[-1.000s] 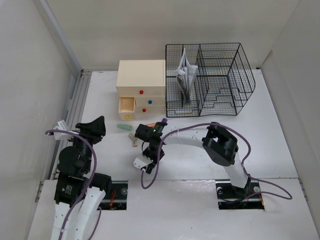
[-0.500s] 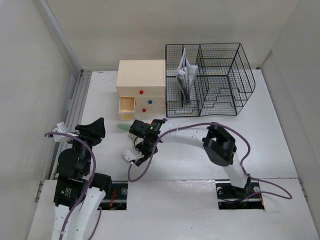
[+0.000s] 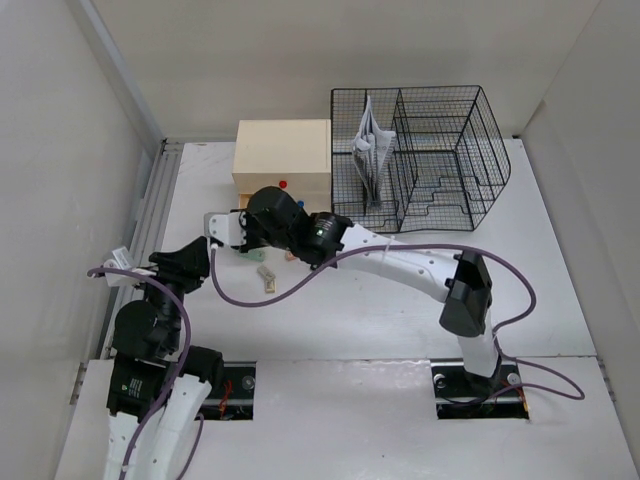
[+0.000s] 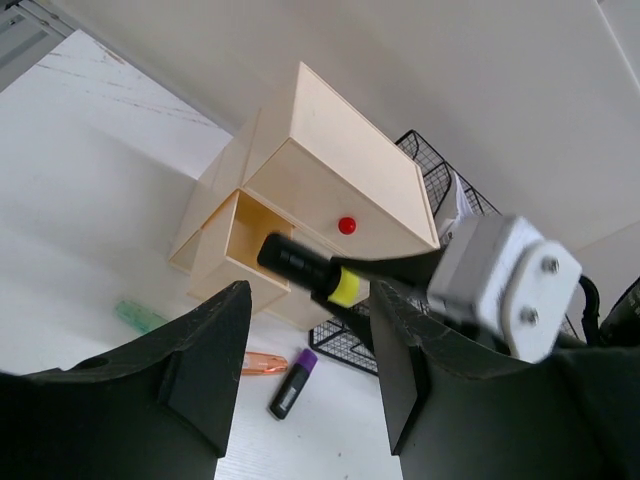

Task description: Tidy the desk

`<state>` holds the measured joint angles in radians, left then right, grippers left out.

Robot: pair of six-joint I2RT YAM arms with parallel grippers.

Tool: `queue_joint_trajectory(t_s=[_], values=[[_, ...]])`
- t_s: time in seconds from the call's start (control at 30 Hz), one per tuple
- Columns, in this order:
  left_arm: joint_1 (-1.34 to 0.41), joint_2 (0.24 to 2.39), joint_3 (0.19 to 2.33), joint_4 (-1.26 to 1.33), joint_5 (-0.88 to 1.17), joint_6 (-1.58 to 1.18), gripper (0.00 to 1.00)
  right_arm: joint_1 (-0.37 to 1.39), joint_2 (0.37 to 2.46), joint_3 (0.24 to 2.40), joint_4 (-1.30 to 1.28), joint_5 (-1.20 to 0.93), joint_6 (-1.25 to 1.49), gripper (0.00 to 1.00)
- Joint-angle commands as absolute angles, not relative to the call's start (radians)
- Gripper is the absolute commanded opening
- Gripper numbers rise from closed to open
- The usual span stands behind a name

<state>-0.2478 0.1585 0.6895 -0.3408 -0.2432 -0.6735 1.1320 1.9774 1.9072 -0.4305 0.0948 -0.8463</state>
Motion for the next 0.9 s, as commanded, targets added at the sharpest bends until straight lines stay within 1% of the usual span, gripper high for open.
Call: queue_joint_trajectory(t_s=[0.0, 0.17, 0.4, 0.63, 0.73, 0.87], values=[[-0.252, 0.147, 0.690, -0.298, -0.235, -0.666, 0.48, 1.129, 2.031, 1.962, -0.273, 0.312, -0.772, 0.01], [-0.252, 0.147, 0.690, -0.298, -0.225, -0.666, 0.48, 1.120, 2.112, 2.054, -0.235, 0.403, -0.772, 0.01], [-0.252, 0.138, 0.681, -0.307, -0.225, -0.666, 0.48, 1.078, 2.184, 2.128, -0.235, 0.414, -0.736, 0.01], [-0.252, 0.138, 0.681, -0.307, -0.235, -0.666, 0.48, 1.046, 2.229, 2.181, -0.308, 0.321, -0.666, 0.01], [-0.252, 0.138, 0.681, -0.307, -0.235, -0.666, 0.48, 1.026, 2.238, 2.206, -0.359, 0.252, -0.626, 0.01], [-0.252, 0.138, 0.681, -0.316, -0.235, -0.666, 0.48, 1.017, 2.238, 2.185, -0.399, 0.138, -0.559, 0.00]])
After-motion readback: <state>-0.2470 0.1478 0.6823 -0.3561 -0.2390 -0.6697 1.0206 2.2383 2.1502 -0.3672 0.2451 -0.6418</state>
